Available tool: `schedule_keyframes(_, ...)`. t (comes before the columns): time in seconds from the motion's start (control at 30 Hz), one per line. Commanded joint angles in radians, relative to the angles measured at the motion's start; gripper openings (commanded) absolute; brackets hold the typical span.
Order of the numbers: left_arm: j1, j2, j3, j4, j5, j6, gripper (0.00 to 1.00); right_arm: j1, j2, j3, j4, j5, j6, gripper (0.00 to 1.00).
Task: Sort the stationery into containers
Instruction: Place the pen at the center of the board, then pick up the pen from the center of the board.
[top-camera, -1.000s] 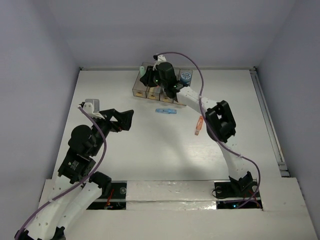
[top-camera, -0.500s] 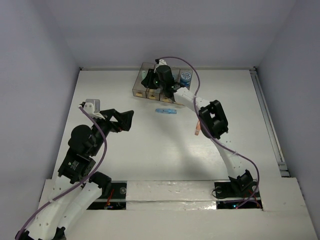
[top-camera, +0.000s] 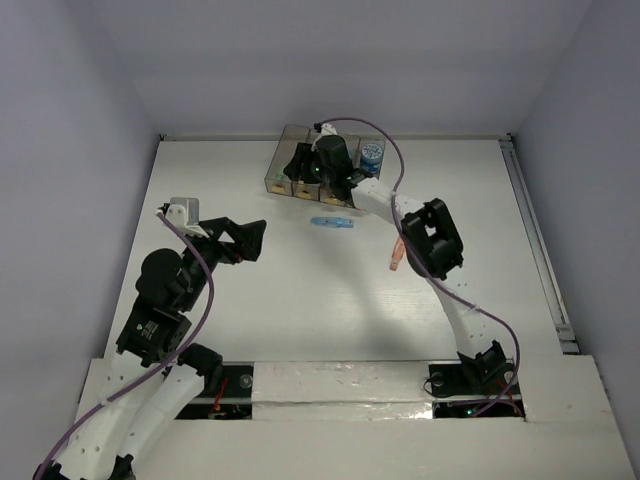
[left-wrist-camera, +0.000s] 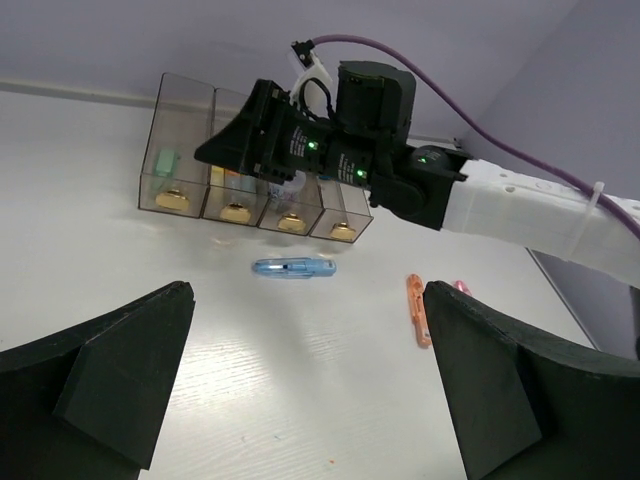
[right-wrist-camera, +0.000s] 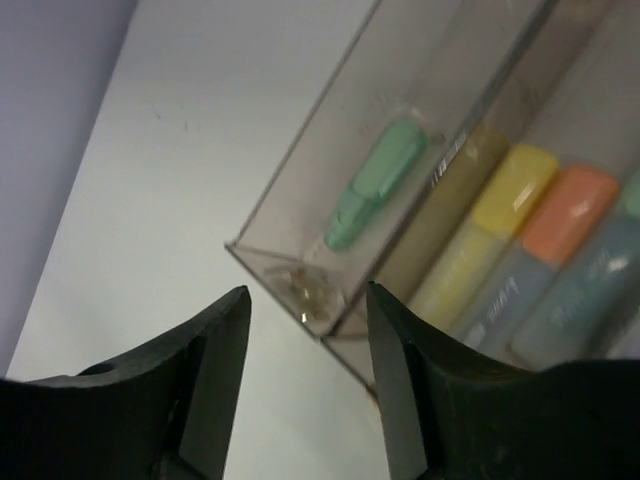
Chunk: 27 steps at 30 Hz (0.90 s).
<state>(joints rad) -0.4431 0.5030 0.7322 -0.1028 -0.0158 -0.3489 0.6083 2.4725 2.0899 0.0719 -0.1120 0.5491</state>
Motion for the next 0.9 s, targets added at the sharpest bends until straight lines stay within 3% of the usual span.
schedule_keyframes(0.0,0.006,0.008,-0.01,0.038,0.011,0.01,0.99,0.002,-0.206,-0.14,0.144,0.008,-0.024,0.54)
schedule_keyframes(0.1,0.017,0.012,-0.011,0.044,0.059,0.008,0.99,0.002,-0.341,-0.37,0.224,0.037,-0.057,0.3)
schedule_keyframes(0.13,0.017,0.014,-0.011,0.048,0.075,0.01,0.99,0.002,-0.438,-0.433,0.224,0.043,-0.057,0.14)
schedule_keyframes(0.17,0.017,0.019,-0.011,0.049,0.083,0.008,0.98,0.002,-0.484,-0.555,0.259,0.043,-0.076,0.09)
schedule_keyframes(0.27,0.026,0.02,-0.013,0.063,0.117,0.005,0.92,0.002,-0.619,-0.724,0.252,0.002,-0.141,0.02)
schedule_keyframes(0.37,0.035,0.02,-0.017,0.077,0.151,0.001,0.76,0.002,-0.681,-0.781,0.175,-0.145,-0.28,0.0)
schedule_keyframes(0.4,0.035,0.022,-0.019,0.08,0.158,0.001,0.6,0.002,-0.685,-0.777,0.096,-0.187,-0.375,0.0)
schedule_keyframes(0.47,0.035,0.025,-0.019,0.084,0.18,0.001,0.47,0.002,-0.687,-0.755,0.013,-0.271,-0.454,0.02)
schedule_keyframes(0.5,0.035,0.029,-0.02,0.083,0.185,-0.001,0.35,0.002,-0.684,-0.74,-0.067,-0.278,-0.521,0.05)
schedule_keyframes(0.6,0.044,0.031,-0.019,0.083,0.191,0.001,0.19,0.002,-0.653,-0.665,-0.24,-0.267,-0.639,0.19)
schedule_keyframes(0.63,0.044,0.029,-0.019,0.083,0.188,0.001,0.19,0.002,-0.638,-0.621,-0.279,-0.268,-0.664,0.29)
schedule_keyframes(0.7,0.044,0.028,-0.02,0.081,0.188,0.002,0.19,0.002,-0.583,-0.57,-0.392,-0.221,-0.718,0.36)
schedule_keyframes(0.73,0.044,0.028,-0.02,0.081,0.186,0.002,0.19,0.002,-0.564,-0.548,-0.417,-0.2,-0.732,0.46)
schedule_keyframes(0.87,0.055,0.028,-0.019,0.083,0.188,0.001,0.3,0.002,-0.475,-0.455,-0.495,-0.097,-0.796,0.62)
